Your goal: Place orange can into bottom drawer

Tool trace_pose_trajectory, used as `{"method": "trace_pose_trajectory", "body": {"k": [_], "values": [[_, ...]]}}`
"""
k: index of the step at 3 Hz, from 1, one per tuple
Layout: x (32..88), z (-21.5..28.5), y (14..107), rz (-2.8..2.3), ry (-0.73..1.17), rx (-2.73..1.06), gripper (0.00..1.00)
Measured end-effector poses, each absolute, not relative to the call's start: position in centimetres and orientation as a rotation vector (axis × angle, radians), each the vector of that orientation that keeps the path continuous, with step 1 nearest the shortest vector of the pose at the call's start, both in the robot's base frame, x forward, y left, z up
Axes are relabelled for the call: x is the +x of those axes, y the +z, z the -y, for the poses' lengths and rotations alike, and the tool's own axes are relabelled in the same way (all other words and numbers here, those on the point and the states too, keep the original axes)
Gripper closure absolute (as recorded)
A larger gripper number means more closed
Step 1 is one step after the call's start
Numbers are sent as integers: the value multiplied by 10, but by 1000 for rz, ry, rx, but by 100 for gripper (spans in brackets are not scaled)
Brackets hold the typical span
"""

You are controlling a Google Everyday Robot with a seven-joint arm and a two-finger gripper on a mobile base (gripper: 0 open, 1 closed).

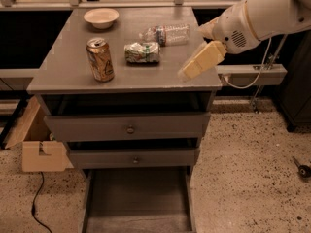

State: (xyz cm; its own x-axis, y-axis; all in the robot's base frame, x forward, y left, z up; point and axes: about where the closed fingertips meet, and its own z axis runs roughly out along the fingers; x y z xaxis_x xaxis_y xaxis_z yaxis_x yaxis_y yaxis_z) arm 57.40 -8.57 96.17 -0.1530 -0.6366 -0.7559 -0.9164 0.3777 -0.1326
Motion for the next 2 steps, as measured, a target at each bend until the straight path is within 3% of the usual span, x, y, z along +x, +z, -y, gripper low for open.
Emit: {"method": "trace_pose_trajectory", "body": {"k": [1,2], "values": [[574,86,962,-1880,467,-1344,0],[601,52,958,-1837,484,-1376,0]]}}
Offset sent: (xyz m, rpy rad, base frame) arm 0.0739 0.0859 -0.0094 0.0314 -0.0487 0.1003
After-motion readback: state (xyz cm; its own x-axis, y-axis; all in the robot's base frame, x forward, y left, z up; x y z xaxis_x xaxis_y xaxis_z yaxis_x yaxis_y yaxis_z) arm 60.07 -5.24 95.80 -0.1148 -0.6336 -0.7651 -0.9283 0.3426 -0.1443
